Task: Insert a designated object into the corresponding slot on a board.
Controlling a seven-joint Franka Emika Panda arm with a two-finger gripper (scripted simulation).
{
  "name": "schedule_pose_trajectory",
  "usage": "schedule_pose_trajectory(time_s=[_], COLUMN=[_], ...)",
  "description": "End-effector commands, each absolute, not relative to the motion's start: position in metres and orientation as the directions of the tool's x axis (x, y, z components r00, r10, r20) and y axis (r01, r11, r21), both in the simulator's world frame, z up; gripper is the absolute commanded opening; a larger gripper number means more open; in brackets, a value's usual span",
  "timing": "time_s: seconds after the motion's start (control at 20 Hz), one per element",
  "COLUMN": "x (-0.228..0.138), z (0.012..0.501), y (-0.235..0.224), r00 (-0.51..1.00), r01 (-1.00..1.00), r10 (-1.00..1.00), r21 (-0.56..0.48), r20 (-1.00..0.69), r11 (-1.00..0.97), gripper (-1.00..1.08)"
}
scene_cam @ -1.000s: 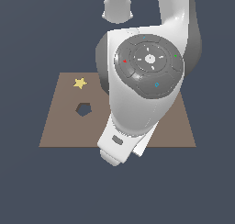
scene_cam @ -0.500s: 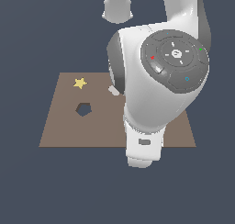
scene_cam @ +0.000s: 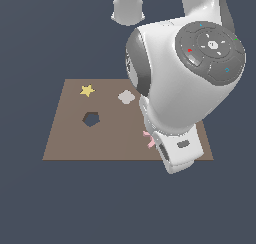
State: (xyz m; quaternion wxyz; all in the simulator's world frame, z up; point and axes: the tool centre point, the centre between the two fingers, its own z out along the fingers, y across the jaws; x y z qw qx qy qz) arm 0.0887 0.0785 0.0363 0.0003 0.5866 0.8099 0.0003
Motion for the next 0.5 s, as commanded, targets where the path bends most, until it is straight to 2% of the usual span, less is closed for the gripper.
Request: schedule_pose_trajectory(time_s=[0.0,0.45], x=[0.084,0.061], z=[0.037,0.038], y=[0.083,0.092], r00=[-0.418,-0.736], r01=[0.909,0.677], r10=[0.909,0.677], r21=[0.001,0.001], r20=[0.000,-0.001], r11=[0.418,0.736], gripper=[-1.00,-1.00])
